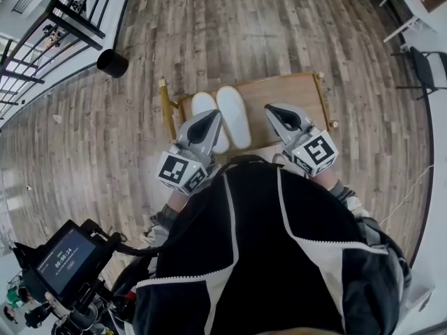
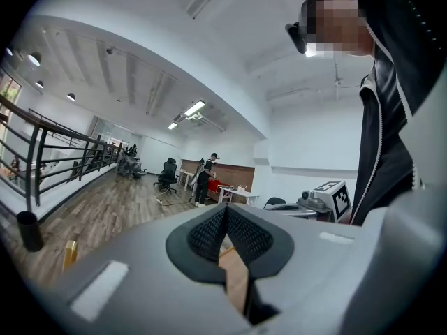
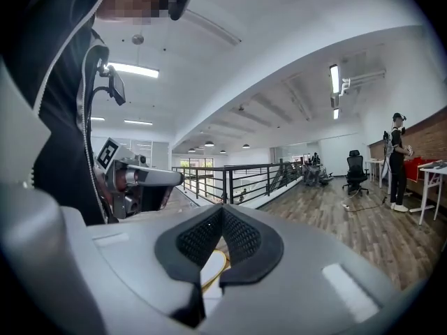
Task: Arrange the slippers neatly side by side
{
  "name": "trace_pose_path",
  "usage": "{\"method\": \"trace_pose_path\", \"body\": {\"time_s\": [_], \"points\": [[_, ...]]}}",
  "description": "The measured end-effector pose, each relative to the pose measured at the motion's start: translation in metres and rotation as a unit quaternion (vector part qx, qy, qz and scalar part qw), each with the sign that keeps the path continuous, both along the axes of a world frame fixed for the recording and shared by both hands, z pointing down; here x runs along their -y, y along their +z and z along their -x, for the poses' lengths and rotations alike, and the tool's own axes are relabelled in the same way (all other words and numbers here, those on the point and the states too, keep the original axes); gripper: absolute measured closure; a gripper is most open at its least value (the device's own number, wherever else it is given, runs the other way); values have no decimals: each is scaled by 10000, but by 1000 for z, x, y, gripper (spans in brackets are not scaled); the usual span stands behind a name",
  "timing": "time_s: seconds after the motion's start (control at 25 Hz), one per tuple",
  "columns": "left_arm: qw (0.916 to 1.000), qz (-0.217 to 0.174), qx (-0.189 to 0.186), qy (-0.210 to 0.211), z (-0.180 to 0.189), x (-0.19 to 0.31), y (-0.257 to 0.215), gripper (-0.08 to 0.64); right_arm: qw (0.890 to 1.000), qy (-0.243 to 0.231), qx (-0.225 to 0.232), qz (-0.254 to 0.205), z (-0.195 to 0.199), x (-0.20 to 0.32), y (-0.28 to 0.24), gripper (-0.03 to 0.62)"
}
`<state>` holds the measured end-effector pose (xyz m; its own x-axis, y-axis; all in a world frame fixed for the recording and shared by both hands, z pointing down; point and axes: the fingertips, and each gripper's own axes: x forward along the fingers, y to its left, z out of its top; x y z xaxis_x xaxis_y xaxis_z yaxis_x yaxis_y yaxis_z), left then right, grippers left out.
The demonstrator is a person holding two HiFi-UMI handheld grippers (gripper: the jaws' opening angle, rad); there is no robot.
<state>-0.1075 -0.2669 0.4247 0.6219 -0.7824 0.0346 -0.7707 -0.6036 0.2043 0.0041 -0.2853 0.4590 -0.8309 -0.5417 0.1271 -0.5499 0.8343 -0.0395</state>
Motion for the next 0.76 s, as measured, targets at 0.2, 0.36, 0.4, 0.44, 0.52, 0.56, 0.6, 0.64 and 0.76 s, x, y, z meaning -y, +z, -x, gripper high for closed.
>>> {"method": "trace_pose_path", "body": {"time_s": [0.2,0.36,0.4,0.44,0.52,0.56,0.6,0.64,0.76], "points": [[10000,-22,-5,-33,2,1,5,541,10000,-86,12,8,5,1,-1,591],[10000,11,43,-32,4,-1,6,541,9998,-164,-34,-44,12,0,-2,591],[10000,22,32,-25,4,-1,7,541,9998,-177,-40,-47,13,-1,-3,591],[10000,31,25,-6,4,-2,9,541,9998,-182,-45,-53,15,-1,-3,591],[10000,43,36,28,3,-4,9,541,9998,-183,-62,-83,16,-3,-3,591],[10000,41,45,41,3,-5,9,541,9997,-186,-68,-104,17,-4,-2,591],[10000,31,48,56,3,-6,9,541,9997,-192,-65,-116,18,-6,-2,591],[10000,19,43,69,3,-7,11,541,9997,-194,-53,-111,18,-7,-2,591],[10000,-10,25,95,3,-10,14,541,9998,-183,17,-53,19,-11,-1,591]]}}
